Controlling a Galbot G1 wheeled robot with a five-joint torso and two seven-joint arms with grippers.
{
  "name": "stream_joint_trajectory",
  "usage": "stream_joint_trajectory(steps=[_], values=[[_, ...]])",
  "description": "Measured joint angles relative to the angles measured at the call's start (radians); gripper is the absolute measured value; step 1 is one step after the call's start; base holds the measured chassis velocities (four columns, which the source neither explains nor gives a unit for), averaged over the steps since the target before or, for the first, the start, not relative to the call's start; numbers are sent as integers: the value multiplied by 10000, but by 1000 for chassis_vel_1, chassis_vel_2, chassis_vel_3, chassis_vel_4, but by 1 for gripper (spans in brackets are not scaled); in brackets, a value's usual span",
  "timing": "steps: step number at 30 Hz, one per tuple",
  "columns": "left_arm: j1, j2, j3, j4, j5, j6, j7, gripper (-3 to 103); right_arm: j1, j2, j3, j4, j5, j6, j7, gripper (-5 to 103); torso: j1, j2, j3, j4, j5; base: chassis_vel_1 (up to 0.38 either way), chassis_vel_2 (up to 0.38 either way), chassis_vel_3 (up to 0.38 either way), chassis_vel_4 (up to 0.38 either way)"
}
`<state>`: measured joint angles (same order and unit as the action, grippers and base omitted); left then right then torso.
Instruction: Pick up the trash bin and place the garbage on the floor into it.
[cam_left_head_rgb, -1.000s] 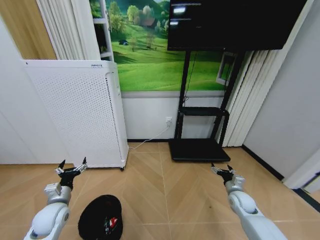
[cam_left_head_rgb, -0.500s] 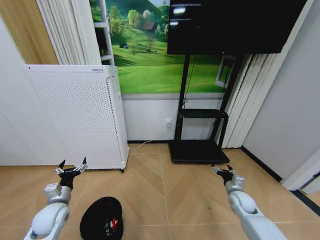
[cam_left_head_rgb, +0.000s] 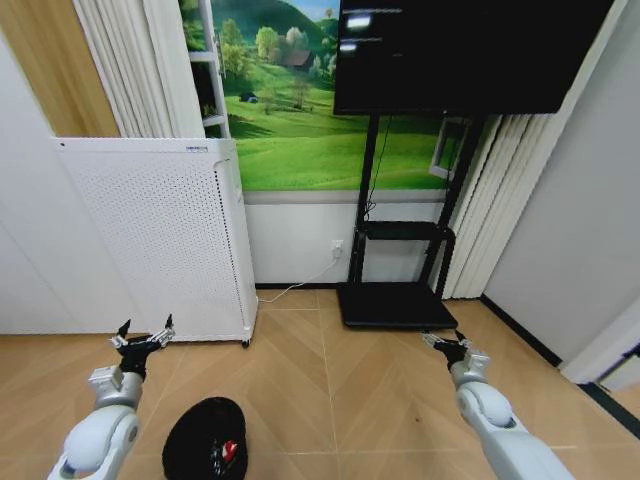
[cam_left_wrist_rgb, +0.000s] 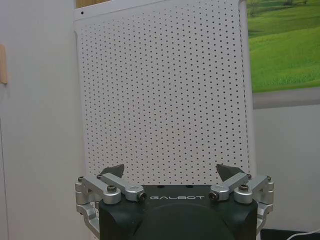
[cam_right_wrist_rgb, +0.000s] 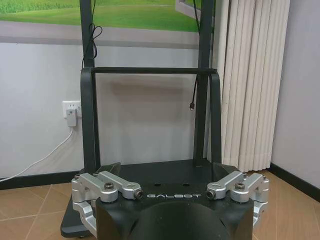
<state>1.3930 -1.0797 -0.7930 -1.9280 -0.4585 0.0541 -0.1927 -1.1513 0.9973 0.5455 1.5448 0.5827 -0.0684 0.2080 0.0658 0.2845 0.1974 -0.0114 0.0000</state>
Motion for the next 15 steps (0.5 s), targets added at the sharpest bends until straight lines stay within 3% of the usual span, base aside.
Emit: stream_joint_trajectory(steps=[15], values=[[0,0,0,0,0,0,0,100,0,0,0,0,0,0,0,100,191,616,426,0,0,0,0,0,0]])
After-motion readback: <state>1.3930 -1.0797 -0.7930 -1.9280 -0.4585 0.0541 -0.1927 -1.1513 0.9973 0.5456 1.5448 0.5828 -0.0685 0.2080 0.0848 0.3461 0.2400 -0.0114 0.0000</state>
